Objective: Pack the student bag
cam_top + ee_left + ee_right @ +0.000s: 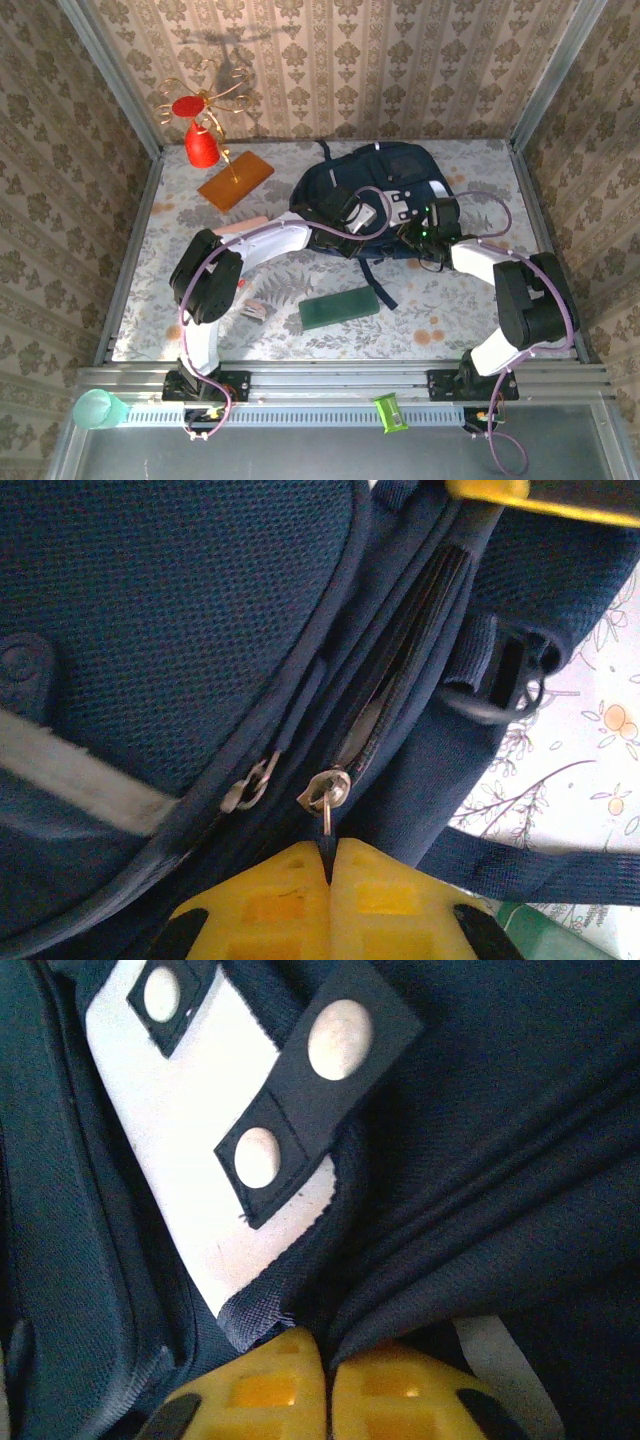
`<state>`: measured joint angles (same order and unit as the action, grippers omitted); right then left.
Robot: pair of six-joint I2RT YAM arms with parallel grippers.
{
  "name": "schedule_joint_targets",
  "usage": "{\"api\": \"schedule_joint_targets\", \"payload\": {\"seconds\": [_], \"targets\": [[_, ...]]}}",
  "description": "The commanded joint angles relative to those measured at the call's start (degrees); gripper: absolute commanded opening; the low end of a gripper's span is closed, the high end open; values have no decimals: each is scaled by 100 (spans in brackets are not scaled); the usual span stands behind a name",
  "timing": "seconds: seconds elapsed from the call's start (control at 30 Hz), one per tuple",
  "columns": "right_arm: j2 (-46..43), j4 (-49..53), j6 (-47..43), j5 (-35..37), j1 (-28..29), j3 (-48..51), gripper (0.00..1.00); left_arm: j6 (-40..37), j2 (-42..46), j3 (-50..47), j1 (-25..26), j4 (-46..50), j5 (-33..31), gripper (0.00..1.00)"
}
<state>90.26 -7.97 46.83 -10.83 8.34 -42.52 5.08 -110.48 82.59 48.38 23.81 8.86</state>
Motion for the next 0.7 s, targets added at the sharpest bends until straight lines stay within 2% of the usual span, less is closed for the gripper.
{"api": "schedule_joint_targets", "payload": {"seconds": [0.0,0.17,0.4,0.53,0.67], "targets": [[-246,-1,-291,288,-428,94,4,-396,395,7,-1,502,-594,0],[-439,517,-964,-103,-733,-55,0,-657,450,47,-158,875,-1151,0],[-79,1629,-1902,-244,-888,-782,0,-824,675,2,-456,1076,-1536,0],[243,1951,-1970,-270,-904,-1301,1,-860,709,-117,-523,1180,-1401,0],[482,2104,-1974,-336,-904,-1747,3,-719,770,-237,-488,1078,-685,0]]}}
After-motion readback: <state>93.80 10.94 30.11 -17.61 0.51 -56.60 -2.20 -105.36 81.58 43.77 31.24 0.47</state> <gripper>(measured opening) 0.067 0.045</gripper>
